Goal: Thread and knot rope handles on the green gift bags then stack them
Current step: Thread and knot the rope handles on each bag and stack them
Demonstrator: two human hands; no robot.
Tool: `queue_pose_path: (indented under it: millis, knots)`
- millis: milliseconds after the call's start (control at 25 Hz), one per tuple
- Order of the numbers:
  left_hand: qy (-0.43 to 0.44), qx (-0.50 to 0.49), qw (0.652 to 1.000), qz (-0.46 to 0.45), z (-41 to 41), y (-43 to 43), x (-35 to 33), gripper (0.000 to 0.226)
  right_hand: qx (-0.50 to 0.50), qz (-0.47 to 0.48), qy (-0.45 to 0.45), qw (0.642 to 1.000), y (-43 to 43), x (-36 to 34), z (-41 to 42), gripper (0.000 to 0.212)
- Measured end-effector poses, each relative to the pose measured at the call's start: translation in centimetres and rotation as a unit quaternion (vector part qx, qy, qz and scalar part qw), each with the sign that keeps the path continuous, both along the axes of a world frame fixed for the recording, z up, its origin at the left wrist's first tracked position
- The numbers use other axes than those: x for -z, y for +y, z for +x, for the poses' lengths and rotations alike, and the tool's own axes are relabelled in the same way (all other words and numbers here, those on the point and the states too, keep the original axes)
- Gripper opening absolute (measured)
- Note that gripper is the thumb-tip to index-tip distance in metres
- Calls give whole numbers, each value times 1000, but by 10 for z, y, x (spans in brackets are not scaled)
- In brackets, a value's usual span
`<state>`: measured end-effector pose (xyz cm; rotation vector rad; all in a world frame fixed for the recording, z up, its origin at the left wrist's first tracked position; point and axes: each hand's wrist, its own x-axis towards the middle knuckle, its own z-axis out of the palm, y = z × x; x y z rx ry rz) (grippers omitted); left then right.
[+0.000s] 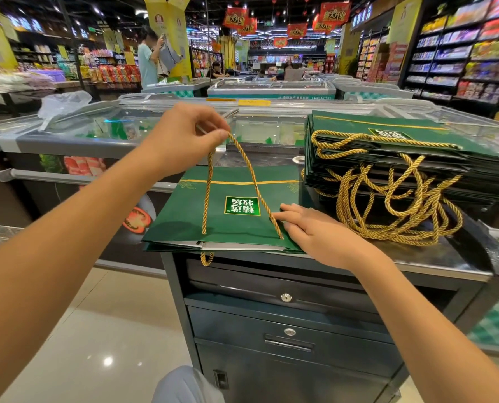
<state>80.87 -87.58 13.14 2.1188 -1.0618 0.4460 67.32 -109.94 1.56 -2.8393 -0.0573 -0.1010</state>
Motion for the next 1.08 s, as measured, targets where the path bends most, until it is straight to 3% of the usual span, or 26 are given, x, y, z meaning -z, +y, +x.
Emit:
queue_pose_path:
  millis: [160, 280, 440, 600, 800, 920, 1080]
  knots:
    - [128, -36, 991, -10, -2, 32, 53, 22, 18, 30, -32, 999, 0, 5, -4, 42]
    - [160, -102, 982, -13, -16, 58, 97, 27, 39, 56, -91, 994, 0, 11, -6, 36]
    - [266, -148, 936, -175, -35, 71, 127, 35, 59, 83, -192, 976, 5, 16, -9, 28]
    - [281, -152, 909, -267, -48, 71, 141, 34, 58, 8, -211, 976, 27, 1, -16, 37]
    - [291, -125, 886, -339, -60, 69, 141, 28, -27, -122, -137, 983, 77, -1, -4, 82]
    - [271, -114, 882, -368, -65, 69, 134, 23, -26, -178, -194, 964, 87, 8, 10, 67]
    - [340, -7, 801, -493, -63, 71, 119, 31, -18, -93, -300, 949, 84, -2, 10, 55]
